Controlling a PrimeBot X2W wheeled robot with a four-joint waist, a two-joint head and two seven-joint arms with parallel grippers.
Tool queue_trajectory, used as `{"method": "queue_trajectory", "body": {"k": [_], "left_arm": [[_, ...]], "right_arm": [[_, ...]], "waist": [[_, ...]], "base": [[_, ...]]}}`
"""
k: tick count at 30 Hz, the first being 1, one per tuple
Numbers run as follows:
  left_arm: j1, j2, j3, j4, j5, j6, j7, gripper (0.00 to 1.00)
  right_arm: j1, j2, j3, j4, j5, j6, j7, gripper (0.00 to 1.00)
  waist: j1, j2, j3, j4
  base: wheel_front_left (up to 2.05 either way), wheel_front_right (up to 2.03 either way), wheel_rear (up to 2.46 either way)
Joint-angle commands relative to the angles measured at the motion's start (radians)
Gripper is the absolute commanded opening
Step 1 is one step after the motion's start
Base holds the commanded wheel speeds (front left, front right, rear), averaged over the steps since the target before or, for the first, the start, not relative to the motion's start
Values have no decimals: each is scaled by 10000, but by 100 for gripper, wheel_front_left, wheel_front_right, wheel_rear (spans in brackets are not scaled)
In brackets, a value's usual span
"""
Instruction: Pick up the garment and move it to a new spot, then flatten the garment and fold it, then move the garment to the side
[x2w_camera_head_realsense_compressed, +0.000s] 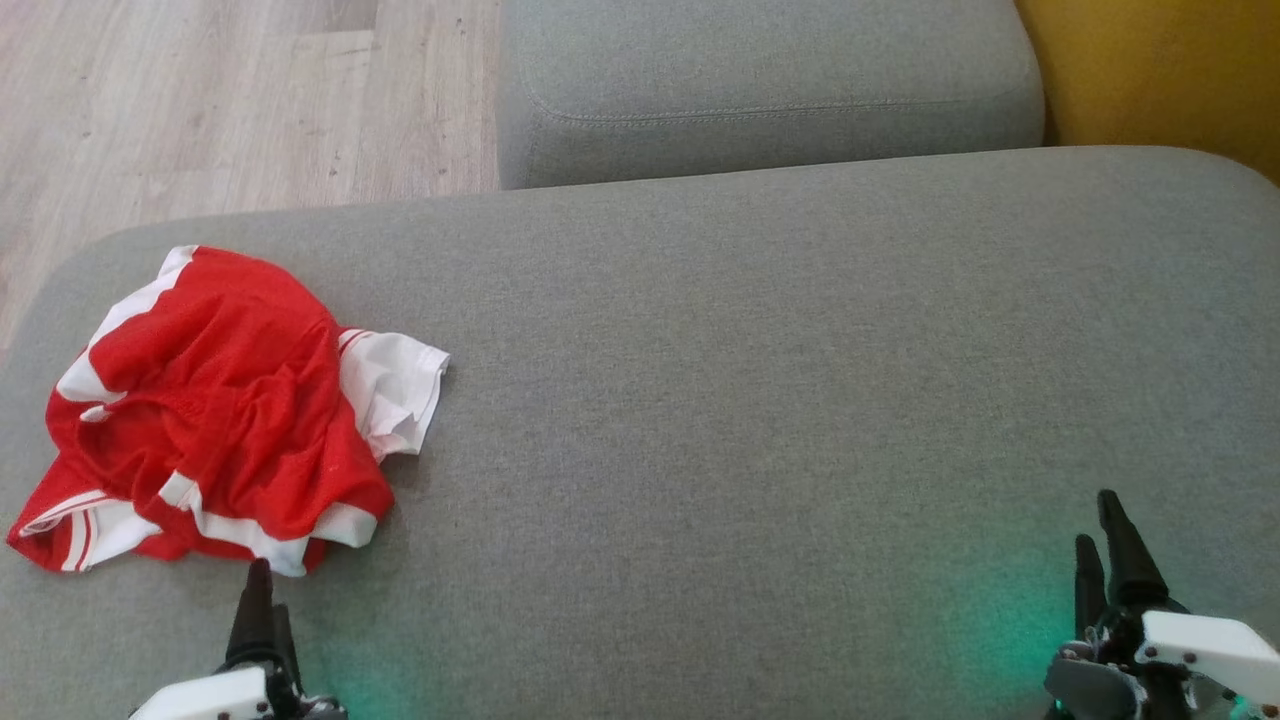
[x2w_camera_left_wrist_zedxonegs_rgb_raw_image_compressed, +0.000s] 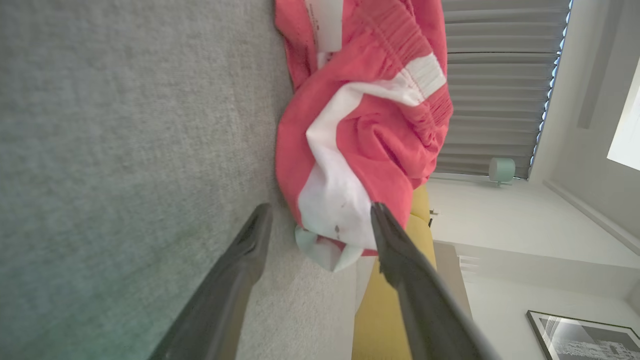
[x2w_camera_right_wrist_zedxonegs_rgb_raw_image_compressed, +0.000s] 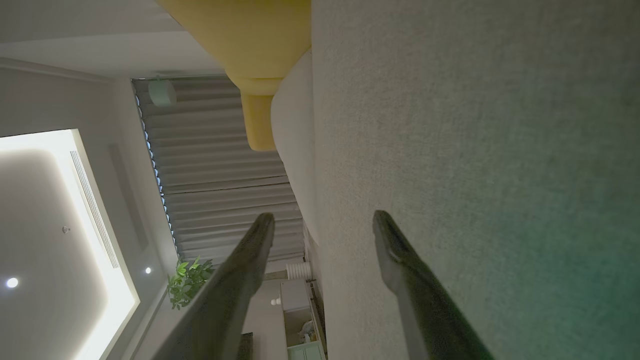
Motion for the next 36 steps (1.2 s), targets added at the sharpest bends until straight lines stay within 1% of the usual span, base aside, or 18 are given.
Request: {"method": "queue_trajectory", "body": {"k": [1,8,14,36], "left_arm": [[-433,48,-31,-345,173,-6,-46,100],[-418,52,-45,-490,787,12,-253,100],[-381,56,-155,-763,1658,127,-461,100],[-251,68,-769,-1541,4722,683,-1114,100]], "right_arm": [[-448,-40,63,-363,-71,0,-73,100],[-521,-53,298,-380,-678,-1,-289,100],[-540,-44,415,-472,-1799,-1,-495,100],[-520,-59,1020,-1011,-4900,-3,-1143,100]], "waist": [[0,-1,-3,0],[0,-1,-28,-11],[0,-1,-49,-16],[0,-1,-140,-41]], "base": [[0,0,0],[0,0,0],[0,0,0],[0,0,0]]}}
